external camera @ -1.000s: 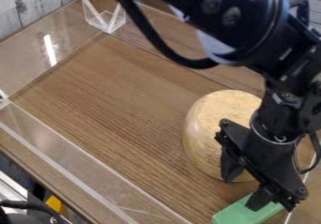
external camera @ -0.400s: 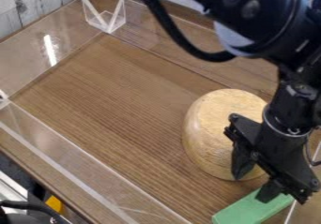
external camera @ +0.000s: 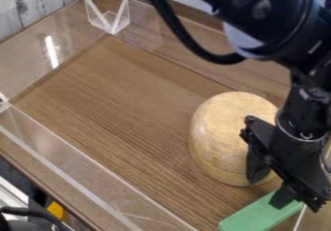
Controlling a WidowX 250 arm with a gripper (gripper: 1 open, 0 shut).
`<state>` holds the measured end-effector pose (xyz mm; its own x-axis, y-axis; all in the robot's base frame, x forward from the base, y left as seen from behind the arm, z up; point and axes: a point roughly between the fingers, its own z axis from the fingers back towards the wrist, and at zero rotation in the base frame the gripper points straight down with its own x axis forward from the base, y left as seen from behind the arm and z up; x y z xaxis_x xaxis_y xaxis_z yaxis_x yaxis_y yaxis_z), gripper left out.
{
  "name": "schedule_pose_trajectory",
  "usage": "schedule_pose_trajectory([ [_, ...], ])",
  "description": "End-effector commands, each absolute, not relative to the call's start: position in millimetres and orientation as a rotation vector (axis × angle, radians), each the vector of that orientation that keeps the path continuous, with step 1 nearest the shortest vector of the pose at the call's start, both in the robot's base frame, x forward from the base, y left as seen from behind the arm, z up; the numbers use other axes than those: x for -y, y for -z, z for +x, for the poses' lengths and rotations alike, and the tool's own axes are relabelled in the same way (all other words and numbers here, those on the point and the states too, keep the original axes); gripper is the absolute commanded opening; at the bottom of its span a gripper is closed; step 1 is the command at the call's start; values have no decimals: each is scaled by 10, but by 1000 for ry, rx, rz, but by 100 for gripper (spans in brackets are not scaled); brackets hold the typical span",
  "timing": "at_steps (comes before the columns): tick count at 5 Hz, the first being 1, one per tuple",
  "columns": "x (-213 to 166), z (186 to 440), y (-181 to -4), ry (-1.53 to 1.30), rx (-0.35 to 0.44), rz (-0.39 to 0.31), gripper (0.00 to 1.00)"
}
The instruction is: Put the green block in the brown bowl
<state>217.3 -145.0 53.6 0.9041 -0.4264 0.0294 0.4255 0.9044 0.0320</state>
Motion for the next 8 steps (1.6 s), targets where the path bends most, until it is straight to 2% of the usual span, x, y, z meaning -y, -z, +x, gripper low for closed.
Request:
schedule_pose_trajectory([
  [1,1478,2245,-677,472,71,8,100],
  [3,1430,2306,-732,507,78,-2,100],
  [5,1503,2367,-660,588,83,-11,100],
  [7,1350,2347,-684,635,87,-18,100],
  [8,1382,2349,-602,571,90,-17,100],
])
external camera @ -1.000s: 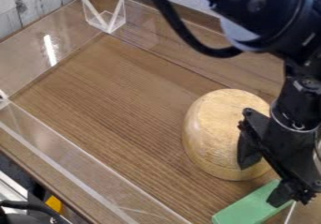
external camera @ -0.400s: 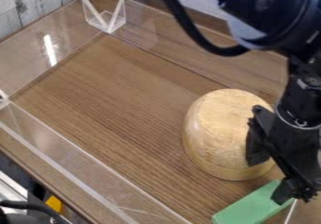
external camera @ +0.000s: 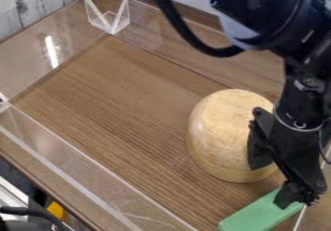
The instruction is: Put the green block in the brown bowl
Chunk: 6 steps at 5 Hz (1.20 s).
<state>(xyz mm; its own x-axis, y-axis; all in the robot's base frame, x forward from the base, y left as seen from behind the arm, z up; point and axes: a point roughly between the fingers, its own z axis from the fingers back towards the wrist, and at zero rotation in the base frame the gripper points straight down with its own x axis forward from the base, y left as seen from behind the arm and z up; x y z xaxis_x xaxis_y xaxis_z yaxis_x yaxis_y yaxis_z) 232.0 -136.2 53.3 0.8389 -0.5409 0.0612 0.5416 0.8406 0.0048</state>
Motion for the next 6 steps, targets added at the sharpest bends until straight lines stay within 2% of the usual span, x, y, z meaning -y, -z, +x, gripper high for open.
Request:
schedule_pose_trajectory([
  [1,1418,2353,-531,506,91,-16,100],
  [2,1463,2305,-537,516,92,-18,100],
  [4,1413,2408,-656,477,96,-19,100],
  [6,1442,2414,-547,549,106,-27,100],
])
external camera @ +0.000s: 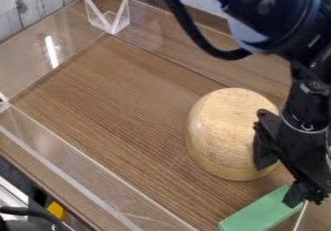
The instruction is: Put the green block in the brown bowl
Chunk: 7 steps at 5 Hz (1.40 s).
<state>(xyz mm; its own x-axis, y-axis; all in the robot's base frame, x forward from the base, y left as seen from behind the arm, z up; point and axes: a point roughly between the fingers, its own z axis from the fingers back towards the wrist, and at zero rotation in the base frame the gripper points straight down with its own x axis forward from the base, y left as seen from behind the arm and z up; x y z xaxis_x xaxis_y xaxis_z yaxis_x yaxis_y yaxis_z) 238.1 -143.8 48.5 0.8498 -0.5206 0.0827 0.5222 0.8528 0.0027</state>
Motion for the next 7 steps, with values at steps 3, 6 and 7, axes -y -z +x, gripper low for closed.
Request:
schedule_pose_trajectory([
  [3,1554,2262,-365,529,112,-28,100],
  [6,1215,2215,-342,467,143,-40,0],
  [7,1302,2229,-398,445,151,-52,0],
])
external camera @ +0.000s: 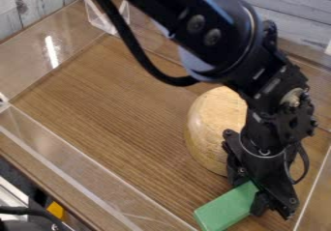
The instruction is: Put the green block in the brown bowl
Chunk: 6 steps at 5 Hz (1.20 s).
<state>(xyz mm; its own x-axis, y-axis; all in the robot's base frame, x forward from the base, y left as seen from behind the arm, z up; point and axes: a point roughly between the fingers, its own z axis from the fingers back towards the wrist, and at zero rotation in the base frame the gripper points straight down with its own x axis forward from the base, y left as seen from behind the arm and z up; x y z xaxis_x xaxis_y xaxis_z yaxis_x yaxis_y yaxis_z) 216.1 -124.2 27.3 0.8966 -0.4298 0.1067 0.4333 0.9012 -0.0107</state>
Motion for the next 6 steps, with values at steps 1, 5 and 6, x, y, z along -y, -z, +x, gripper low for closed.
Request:
schedule_pose_trajectory([
  [1,1401,2255,-358,441,147,-57,0],
  [5,1479,2361,-657,360,162,-72,0],
  [6,1457,2354,-820,392,171,-87,0],
])
